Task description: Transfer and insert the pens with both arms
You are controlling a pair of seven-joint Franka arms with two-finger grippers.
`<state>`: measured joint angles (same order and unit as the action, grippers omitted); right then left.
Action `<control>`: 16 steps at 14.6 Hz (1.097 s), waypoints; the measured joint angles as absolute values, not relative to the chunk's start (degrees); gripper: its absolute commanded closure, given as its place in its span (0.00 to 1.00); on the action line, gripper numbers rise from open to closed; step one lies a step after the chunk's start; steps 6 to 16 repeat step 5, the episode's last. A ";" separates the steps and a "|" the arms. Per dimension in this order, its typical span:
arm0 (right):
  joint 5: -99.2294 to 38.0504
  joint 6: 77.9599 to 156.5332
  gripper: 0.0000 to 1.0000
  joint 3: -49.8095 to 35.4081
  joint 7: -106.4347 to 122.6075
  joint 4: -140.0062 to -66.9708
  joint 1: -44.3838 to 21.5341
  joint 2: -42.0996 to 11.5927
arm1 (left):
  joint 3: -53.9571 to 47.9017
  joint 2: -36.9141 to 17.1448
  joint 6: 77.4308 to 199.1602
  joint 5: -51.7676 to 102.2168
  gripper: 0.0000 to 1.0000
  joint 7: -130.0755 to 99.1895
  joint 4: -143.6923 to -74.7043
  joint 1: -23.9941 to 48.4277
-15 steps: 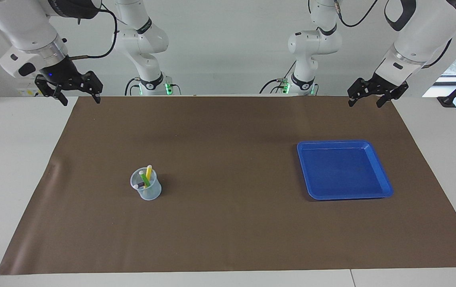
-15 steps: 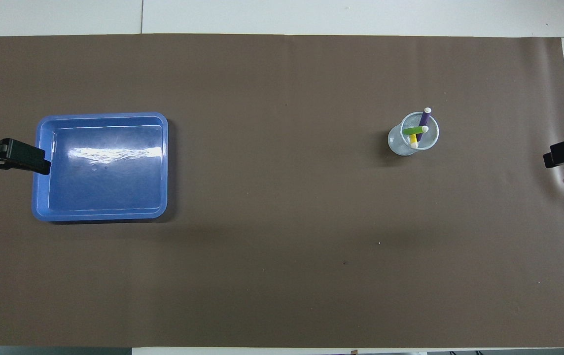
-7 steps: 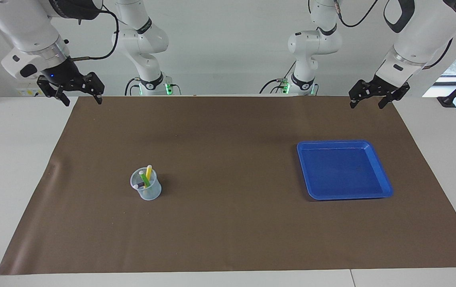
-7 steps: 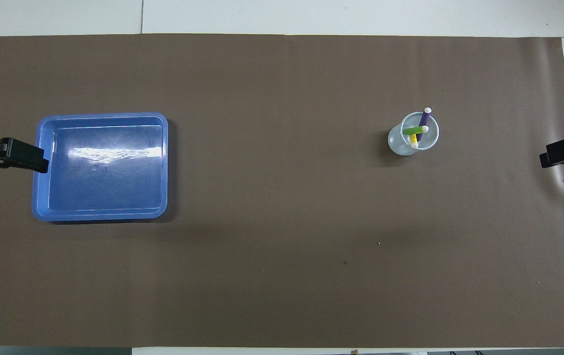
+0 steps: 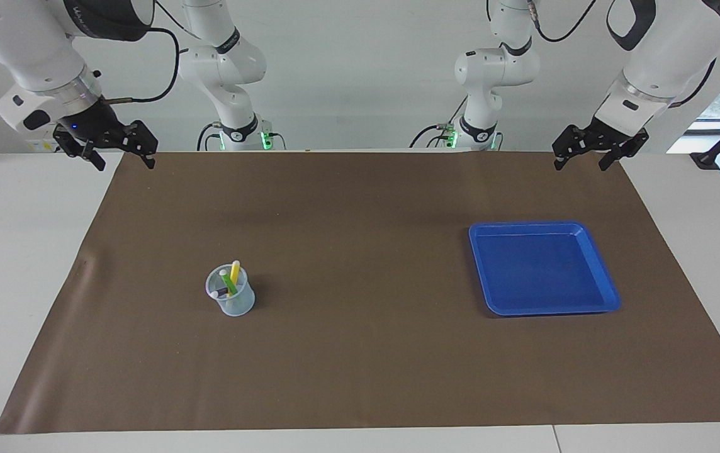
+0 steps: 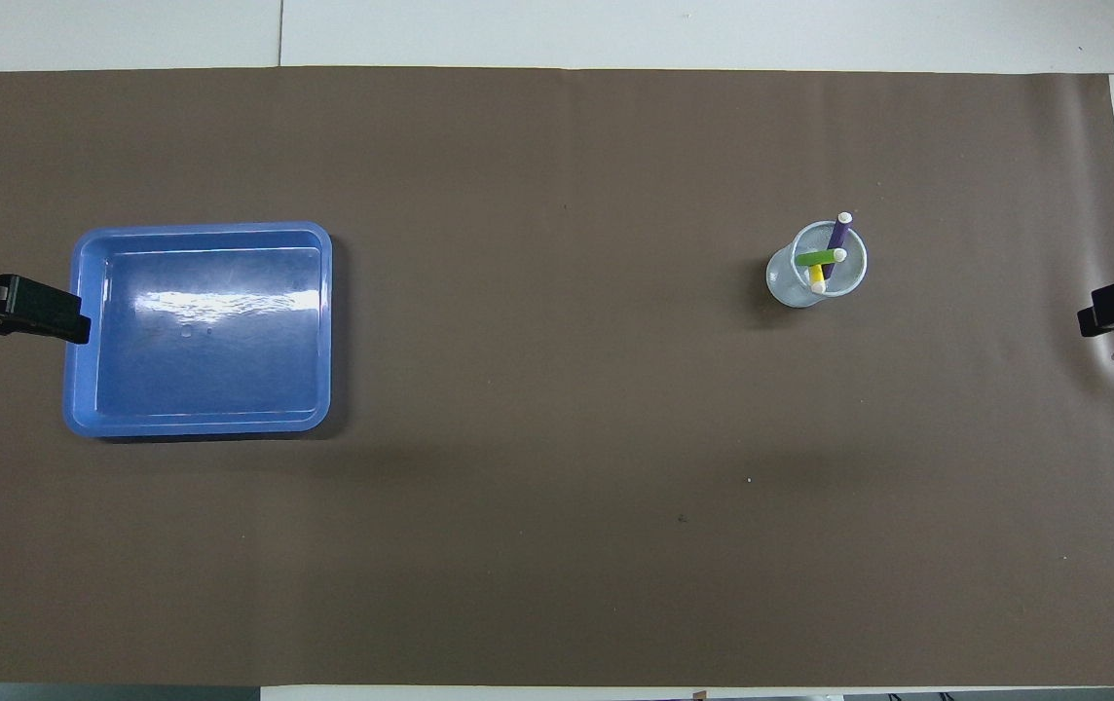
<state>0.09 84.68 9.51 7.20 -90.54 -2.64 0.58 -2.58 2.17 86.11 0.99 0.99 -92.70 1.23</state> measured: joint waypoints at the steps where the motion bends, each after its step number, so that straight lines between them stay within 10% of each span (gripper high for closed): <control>1: 0.09 84.69 0.00 9.56 7.20 -90.58 -2.64 0.59 | -2.55 2.17 86.12 0.98 0.00 0.99 -92.71 1.23; 16: 0.09 84.69 0.00 9.30 7.20 -90.57 -2.91 0.84 | -2.53 2.18 86.14 0.98 0.00 0.99 -92.72 1.23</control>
